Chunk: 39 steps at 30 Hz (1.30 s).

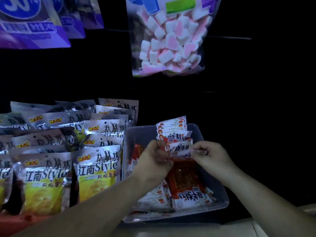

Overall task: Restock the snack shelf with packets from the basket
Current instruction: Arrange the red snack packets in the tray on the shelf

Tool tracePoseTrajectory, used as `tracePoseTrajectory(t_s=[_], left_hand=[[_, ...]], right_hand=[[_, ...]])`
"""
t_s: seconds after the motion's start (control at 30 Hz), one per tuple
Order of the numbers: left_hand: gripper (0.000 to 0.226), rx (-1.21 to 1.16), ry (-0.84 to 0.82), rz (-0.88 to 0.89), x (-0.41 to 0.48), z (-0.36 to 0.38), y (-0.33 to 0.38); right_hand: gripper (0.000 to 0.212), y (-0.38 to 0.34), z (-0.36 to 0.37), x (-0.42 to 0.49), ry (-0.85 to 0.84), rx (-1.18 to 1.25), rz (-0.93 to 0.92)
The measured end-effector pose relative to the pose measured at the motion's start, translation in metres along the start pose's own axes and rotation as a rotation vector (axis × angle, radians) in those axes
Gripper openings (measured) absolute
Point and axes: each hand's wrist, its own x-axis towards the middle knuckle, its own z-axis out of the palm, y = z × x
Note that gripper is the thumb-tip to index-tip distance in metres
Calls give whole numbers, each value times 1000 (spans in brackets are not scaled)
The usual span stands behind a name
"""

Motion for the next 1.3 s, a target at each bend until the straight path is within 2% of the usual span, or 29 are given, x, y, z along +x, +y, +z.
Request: tracePoseTrajectory(t_s=[0.07,0.13,0.23,0.33,0.4,0.47,0.53,0.63,0.73,0.8,0.87,0.97,1.13,1.23,1.3], left_hand=[[31,31,-82,-87,2,5,-6],[28,64,-146,-154,2,9,-11],[31,164,-138,-152,2,8,-14],[44,184,-170,-224,0,2,-9],[46,222,-177,-231,-3,-1,-3],[37,194,-67,-190,-3,-3,0],[32,95,78,-126,2,-6,-1],[29,-6,170,-102,7,-7,-4],[26,16,134,-103,10,-8,-11],[26,39,119,-115,11,-9,-15],[27,40,120,-129,13,-11,-17],[28,14,131,-142,13,-14,-15],[28,10,133,-133,11,-13,-15],[28,57,126,-128,7,-11,-14],[29,80,126,-133,4,-10,-16]], right_hand=[[34,12,-5,3,16,-207,-53],[32,20,-9,1,-52,-359,-63],[14,14,-10,-7,-261,-396,22],[29,5,-9,-9,-356,-390,60],[36,6,-2,-7,-257,-306,47],[22,9,9,-2,-65,-341,-66],[38,11,19,11,51,-392,-175],[58,4,28,32,40,-512,-213],[63,3,36,50,22,-731,-144],[54,6,41,52,21,-852,-164],[33,10,44,52,67,-905,-234],[18,20,39,51,189,-924,-342],[16,35,25,47,376,-815,-496],[17,28,21,46,349,-771,-422],[30,27,26,44,248,-763,-318]])
